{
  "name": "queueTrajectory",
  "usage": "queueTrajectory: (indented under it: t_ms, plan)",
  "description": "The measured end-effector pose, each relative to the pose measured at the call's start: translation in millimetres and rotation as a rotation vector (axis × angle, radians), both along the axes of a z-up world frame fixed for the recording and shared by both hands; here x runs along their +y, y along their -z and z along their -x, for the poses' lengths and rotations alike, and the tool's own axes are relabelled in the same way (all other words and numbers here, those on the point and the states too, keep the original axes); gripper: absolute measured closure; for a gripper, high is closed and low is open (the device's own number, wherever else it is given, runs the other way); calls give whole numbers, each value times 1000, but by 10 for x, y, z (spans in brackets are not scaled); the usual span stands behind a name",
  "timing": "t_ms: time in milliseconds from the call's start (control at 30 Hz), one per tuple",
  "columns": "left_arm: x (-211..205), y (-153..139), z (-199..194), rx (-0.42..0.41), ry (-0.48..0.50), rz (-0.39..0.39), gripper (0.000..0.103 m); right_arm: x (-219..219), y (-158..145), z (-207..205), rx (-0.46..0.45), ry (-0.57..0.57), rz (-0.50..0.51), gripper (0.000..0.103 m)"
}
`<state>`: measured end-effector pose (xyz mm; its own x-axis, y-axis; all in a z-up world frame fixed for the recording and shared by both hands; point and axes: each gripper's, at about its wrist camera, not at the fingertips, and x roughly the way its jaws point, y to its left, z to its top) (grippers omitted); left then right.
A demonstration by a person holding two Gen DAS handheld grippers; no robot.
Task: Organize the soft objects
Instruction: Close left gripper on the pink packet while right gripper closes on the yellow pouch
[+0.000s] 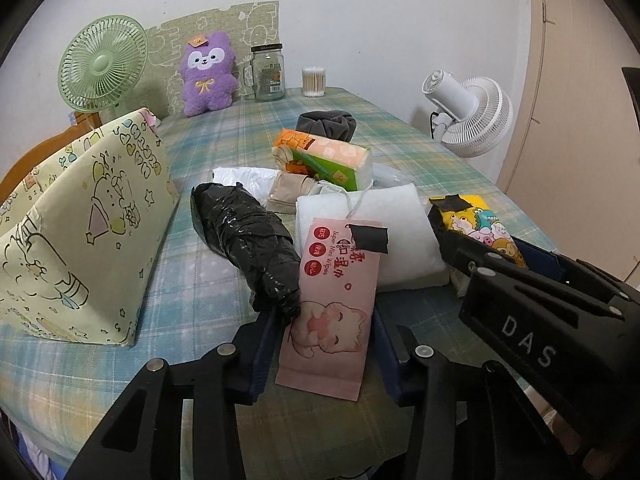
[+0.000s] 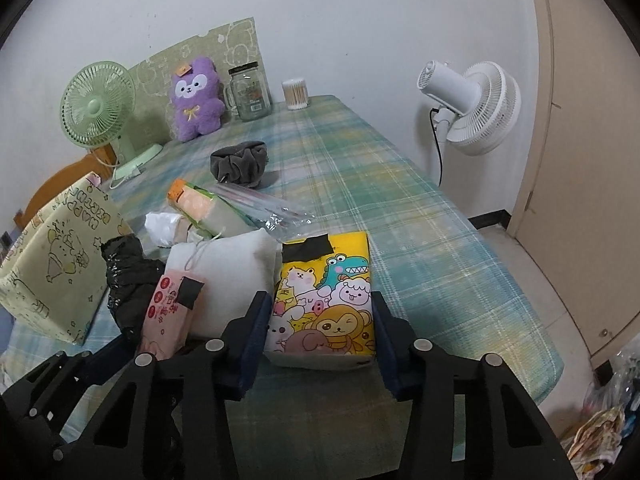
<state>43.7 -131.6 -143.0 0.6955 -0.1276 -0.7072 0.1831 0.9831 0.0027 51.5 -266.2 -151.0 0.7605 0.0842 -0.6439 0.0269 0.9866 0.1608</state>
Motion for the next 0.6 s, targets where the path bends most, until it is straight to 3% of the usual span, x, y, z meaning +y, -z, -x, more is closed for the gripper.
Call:
queueTrajectory:
  t_ms: [200, 600]
  plan:
    - [26, -42, 45, -10, -6, 3, 56, 18, -114, 65, -32, 2, -8, 53]
    - [144, 36, 245, -8, -34, -13, 41, 155, -122, 185, -39, -11, 4, 53]
